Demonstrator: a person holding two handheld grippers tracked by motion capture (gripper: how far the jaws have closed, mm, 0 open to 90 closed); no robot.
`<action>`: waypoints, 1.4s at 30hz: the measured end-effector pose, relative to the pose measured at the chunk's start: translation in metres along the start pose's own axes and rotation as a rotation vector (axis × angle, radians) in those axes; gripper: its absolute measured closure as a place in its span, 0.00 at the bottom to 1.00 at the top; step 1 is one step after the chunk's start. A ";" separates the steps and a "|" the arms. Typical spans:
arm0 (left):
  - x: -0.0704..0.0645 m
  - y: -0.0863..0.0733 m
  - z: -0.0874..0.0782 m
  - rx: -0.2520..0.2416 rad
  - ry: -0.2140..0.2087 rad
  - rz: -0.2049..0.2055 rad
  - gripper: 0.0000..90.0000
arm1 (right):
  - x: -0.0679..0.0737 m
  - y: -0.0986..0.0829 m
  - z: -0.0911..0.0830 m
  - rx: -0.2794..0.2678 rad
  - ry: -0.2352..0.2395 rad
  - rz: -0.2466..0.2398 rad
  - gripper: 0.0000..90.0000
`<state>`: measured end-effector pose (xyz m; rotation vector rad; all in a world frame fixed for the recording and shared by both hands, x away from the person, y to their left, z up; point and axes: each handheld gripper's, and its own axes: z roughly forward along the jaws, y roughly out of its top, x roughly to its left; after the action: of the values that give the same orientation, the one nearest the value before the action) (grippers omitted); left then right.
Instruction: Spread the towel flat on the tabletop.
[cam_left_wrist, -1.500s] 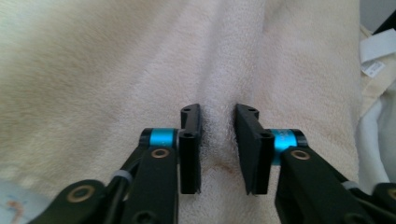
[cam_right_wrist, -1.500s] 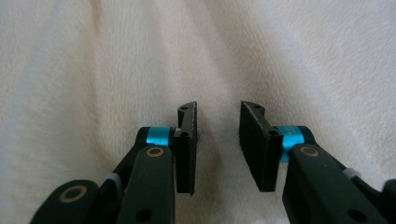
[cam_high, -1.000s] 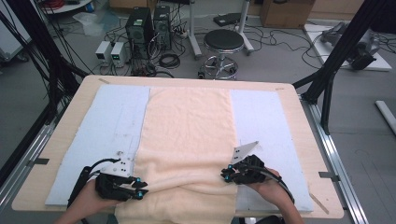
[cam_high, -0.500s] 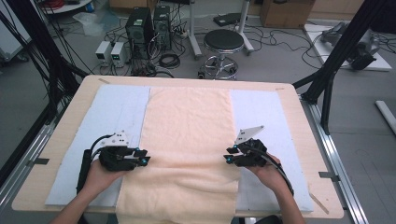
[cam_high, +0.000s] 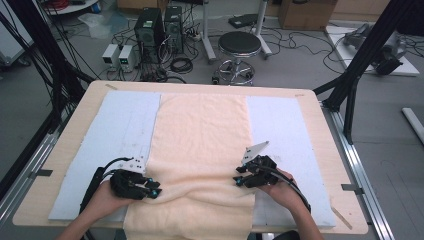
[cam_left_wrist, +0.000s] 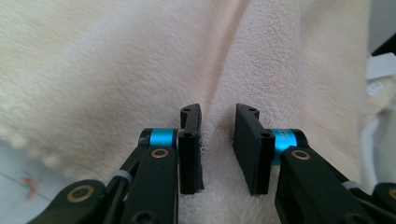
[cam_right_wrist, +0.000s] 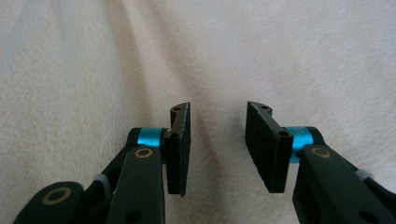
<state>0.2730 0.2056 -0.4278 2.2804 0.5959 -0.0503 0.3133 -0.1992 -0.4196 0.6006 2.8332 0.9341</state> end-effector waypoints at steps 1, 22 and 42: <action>-0.002 -0.002 -0.001 0.001 -0.011 -0.003 0.79 | 0.001 -0.001 0.001 0.001 0.003 -0.009 0.68; 0.058 0.032 0.020 -0.045 0.345 -0.093 0.82 | -0.052 -0.002 0.005 -0.021 -0.147 0.129 0.75; 0.061 0.034 0.004 -0.133 0.377 -0.110 0.77 | -0.053 0.003 -0.002 -0.106 -0.164 0.145 0.77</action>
<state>0.3427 0.2072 -0.4212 2.1379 0.8906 0.3629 0.3627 -0.2191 -0.4173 0.8371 2.6067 1.0005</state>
